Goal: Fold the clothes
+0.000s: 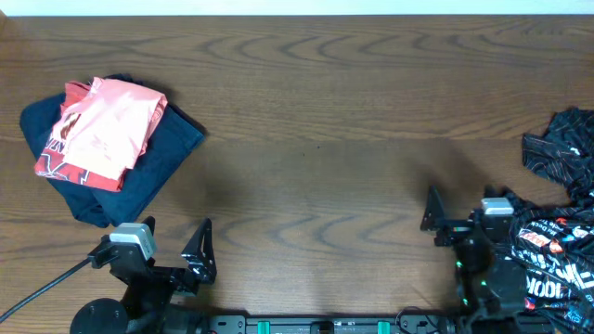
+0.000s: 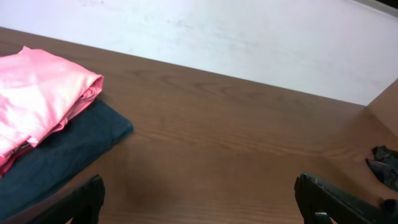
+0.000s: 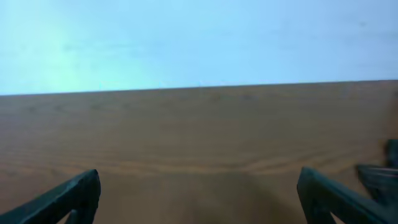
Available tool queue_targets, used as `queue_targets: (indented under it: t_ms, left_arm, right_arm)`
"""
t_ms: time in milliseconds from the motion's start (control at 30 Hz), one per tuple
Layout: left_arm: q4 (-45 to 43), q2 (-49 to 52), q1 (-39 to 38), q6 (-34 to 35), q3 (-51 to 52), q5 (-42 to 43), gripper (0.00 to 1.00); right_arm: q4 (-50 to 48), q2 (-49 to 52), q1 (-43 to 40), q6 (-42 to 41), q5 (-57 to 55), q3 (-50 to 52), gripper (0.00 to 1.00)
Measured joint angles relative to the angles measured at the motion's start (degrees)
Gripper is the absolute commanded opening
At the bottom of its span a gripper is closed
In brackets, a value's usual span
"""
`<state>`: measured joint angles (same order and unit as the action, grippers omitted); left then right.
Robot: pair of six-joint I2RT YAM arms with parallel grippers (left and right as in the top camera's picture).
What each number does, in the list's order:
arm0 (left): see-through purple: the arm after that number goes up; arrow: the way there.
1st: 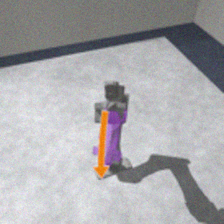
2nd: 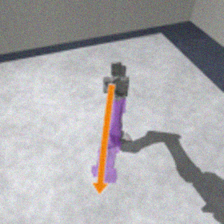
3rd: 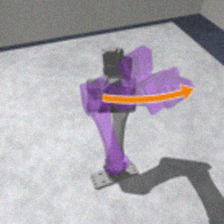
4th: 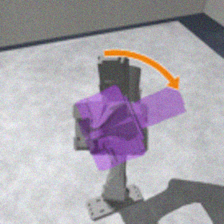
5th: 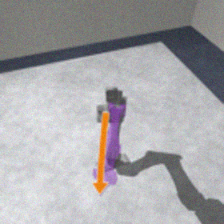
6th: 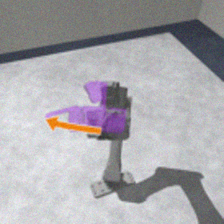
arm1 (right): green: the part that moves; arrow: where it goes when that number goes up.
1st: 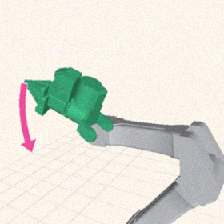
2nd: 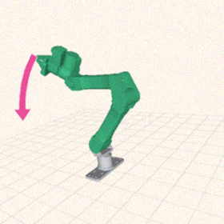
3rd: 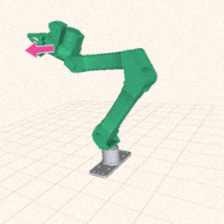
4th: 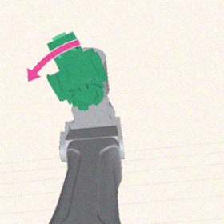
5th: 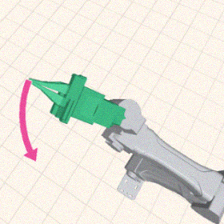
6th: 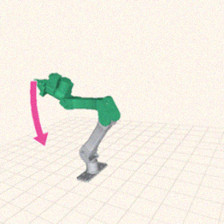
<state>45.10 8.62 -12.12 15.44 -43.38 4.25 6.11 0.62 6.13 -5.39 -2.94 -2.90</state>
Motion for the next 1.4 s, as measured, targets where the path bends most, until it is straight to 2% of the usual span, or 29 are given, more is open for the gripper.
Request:
queue_targets:
  t_ms: [1400]
  left_arm:
    - [0.57,-0.04,0.02,0.0,0.26,0.0,0.98]
  right_arm:
    - [-1.9,0.07,0.57,1.57,1.25,2.25,0.99]
